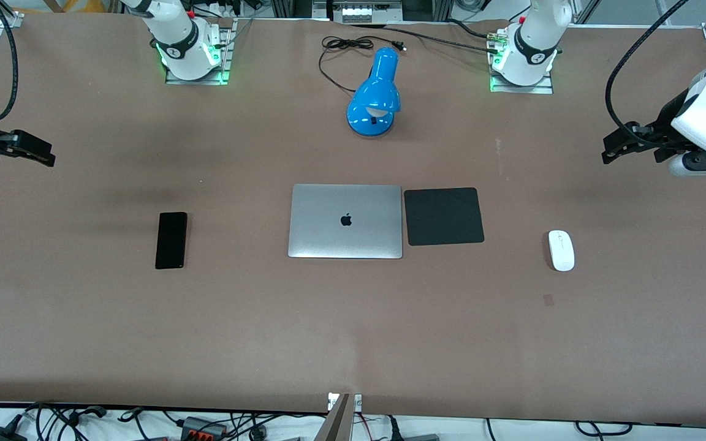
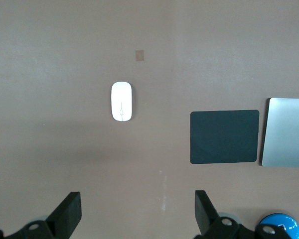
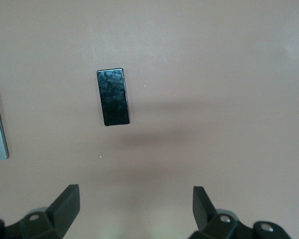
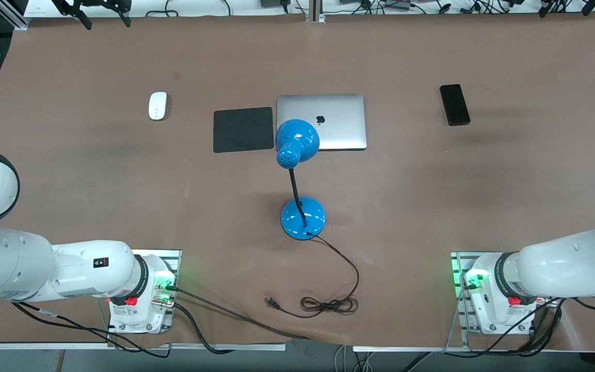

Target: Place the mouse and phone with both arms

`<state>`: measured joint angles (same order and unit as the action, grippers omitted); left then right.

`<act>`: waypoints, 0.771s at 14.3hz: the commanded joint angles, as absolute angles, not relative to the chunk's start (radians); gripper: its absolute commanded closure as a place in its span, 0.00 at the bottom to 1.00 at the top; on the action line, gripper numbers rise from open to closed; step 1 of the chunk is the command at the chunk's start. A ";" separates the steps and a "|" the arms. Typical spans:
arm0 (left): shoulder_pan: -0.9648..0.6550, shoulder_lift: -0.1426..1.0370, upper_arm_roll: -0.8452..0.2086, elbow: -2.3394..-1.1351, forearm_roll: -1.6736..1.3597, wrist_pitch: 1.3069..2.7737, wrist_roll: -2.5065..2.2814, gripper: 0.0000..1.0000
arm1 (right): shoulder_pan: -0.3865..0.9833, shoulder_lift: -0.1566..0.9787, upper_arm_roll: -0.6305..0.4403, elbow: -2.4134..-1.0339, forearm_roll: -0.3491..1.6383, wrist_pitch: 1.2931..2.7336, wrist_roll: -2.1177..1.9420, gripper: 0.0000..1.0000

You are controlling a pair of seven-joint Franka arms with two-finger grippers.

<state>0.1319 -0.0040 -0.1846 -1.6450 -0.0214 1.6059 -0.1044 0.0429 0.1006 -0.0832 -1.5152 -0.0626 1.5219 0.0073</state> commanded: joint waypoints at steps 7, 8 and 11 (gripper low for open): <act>0.140 -0.005 -0.187 -1.641 -0.035 1.595 -0.107 0.00 | 0.040 0.110 -0.087 -1.494 -0.064 1.522 0.028 0.00; 0.138 -0.003 -0.187 -1.641 -0.034 1.594 -0.106 0.00 | 0.041 0.123 -0.087 -1.491 -0.064 1.525 0.022 0.00; 0.137 0.009 -0.189 -1.643 -0.031 1.569 -0.103 0.00 | 0.061 0.214 -0.083 -1.491 -0.063 1.589 0.029 0.00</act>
